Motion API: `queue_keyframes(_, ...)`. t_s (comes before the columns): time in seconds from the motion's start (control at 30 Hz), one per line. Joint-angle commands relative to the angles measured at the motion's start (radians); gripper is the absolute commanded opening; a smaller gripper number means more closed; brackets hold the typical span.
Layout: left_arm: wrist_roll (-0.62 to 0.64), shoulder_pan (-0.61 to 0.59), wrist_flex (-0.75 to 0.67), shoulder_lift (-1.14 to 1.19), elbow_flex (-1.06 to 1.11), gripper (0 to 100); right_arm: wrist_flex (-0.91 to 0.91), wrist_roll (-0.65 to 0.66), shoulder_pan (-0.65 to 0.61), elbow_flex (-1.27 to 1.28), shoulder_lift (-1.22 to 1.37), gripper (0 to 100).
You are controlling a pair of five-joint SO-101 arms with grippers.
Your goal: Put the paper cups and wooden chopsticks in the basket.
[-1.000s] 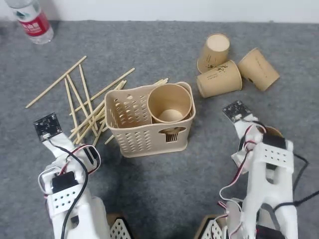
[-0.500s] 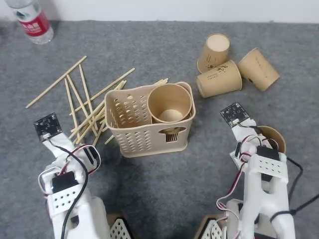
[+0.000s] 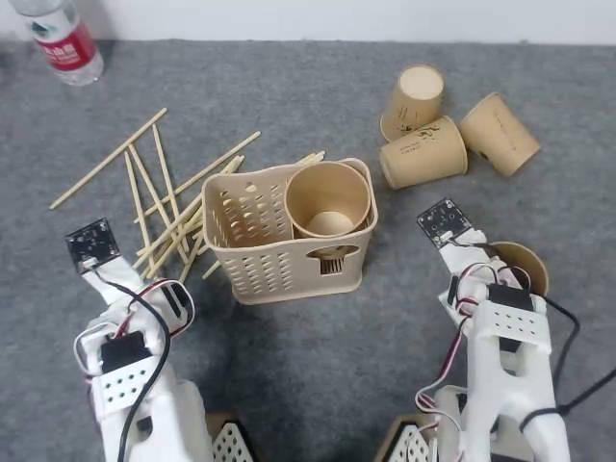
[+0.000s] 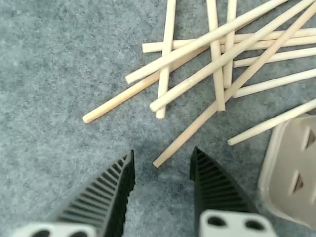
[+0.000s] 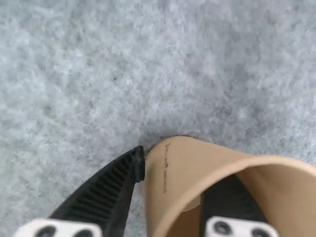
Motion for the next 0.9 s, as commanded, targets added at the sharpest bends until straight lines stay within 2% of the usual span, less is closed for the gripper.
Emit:
queue_keyframes(0.0, 0.002, 0.0, -0.017, -0.011, -0.007, 17, -0.045, 0.003, 0.033, 0.066, 0.03, 17.7)
queue_keyframes(0.13, 0.002, 0.0, -0.017, -0.011, -0.007, 17, -0.054, 0.002, 0.074, 0.066, 0.021, 17.8)
queue_keyframes(0.87, 0.002, 0.002, -0.018, -0.011, -0.007, 17, -0.047, 0.008, 0.073, 0.066, 0.021, 17.7)
